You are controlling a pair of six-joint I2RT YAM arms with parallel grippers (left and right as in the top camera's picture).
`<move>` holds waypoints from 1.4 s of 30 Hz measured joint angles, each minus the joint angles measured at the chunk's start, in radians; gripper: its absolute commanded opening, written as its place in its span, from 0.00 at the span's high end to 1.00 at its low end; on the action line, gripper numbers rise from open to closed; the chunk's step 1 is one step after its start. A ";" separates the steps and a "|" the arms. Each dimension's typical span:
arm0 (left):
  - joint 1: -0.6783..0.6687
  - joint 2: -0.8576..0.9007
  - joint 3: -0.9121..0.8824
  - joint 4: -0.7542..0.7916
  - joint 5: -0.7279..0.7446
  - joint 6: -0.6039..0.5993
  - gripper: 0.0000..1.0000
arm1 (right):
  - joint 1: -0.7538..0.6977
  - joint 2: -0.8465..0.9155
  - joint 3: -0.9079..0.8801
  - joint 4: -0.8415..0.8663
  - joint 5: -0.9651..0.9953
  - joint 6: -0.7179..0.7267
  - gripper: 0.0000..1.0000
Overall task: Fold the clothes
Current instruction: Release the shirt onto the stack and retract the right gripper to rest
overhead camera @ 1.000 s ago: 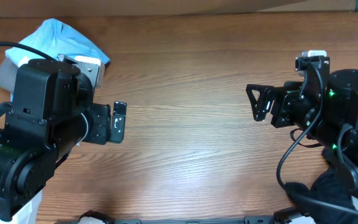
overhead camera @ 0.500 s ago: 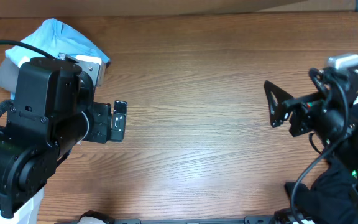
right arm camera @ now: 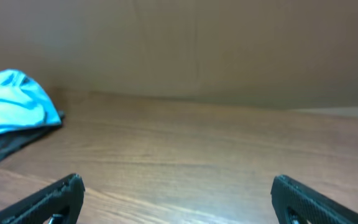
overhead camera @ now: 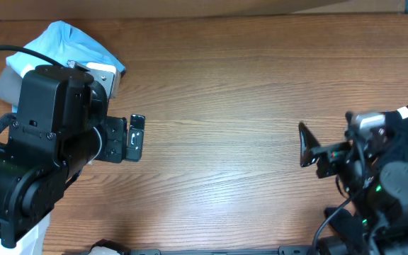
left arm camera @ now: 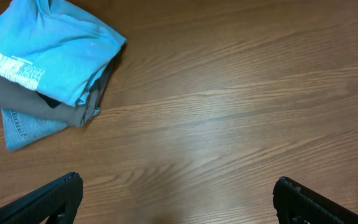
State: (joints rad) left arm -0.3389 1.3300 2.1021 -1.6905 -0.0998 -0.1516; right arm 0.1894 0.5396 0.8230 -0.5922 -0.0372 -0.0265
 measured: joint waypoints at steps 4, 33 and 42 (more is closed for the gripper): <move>0.000 0.000 0.000 0.000 -0.002 0.000 0.00 | 0.000 -0.122 -0.172 0.070 0.004 0.000 0.00; 0.000 0.000 0.000 0.000 -0.002 0.000 0.00 | -0.008 -0.524 -0.779 0.458 0.008 0.080 0.00; 0.000 0.000 0.000 0.000 -0.002 0.000 0.00 | -0.011 -0.525 -0.804 0.503 0.008 0.080 0.00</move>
State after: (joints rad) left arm -0.3389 1.3300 2.1021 -1.6905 -0.1020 -0.1516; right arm 0.1780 0.0147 0.0193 -0.0895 -0.0296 0.0536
